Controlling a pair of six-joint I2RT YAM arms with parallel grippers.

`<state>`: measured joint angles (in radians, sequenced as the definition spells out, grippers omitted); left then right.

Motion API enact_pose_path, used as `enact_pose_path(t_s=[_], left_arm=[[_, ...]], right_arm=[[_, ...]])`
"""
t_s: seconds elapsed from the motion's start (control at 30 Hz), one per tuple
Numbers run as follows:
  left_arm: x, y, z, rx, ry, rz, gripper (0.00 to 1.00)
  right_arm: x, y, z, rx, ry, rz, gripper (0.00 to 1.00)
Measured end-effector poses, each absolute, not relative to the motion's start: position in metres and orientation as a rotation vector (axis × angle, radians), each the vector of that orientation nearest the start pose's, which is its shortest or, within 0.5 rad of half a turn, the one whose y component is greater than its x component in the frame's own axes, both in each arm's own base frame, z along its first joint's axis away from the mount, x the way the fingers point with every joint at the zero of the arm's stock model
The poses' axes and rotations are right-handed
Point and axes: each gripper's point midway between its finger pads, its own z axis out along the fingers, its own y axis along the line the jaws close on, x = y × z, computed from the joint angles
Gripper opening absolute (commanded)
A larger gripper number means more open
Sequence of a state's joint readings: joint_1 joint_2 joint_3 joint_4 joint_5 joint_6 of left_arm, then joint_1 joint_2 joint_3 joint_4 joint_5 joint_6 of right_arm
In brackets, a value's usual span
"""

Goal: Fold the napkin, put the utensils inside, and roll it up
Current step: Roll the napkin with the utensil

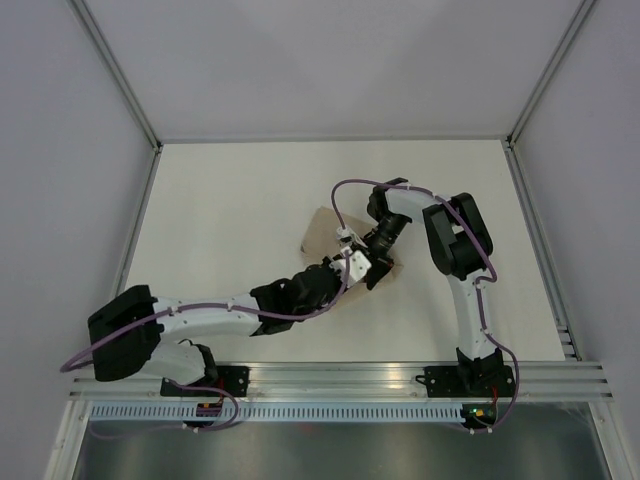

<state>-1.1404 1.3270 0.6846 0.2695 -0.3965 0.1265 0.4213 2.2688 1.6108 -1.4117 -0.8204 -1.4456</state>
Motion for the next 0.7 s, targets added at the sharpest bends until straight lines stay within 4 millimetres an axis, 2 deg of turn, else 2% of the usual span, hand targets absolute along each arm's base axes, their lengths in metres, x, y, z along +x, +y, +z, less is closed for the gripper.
enact_pose_path(t_s=[0.2, 0.3, 0.53, 0.7], left_arm=[[0.216, -0.354, 0.091, 1.175, 1.681, -0.132, 0.32], [0.214, -0.364, 0.07, 1.257, 1.678, -0.092, 0.34], [0.216, -0.378, 0.048, 1.321, 1.679, -0.072, 0.35], [0.213, -0.379, 0.035, 1.359, 1.691, -0.081, 0.36]], right_arm=[[0.241, 0.218, 0.019, -2.058, 1.936, 1.422, 0.08], [0.241, 0.218, 0.019, -2.056, 1.939, 1.422, 0.08], [0.241, 0.218, 0.019, -2.049, 1.949, 1.425, 0.08], [0.241, 0.219, 0.019, -2.045, 1.956, 1.426, 0.08]])
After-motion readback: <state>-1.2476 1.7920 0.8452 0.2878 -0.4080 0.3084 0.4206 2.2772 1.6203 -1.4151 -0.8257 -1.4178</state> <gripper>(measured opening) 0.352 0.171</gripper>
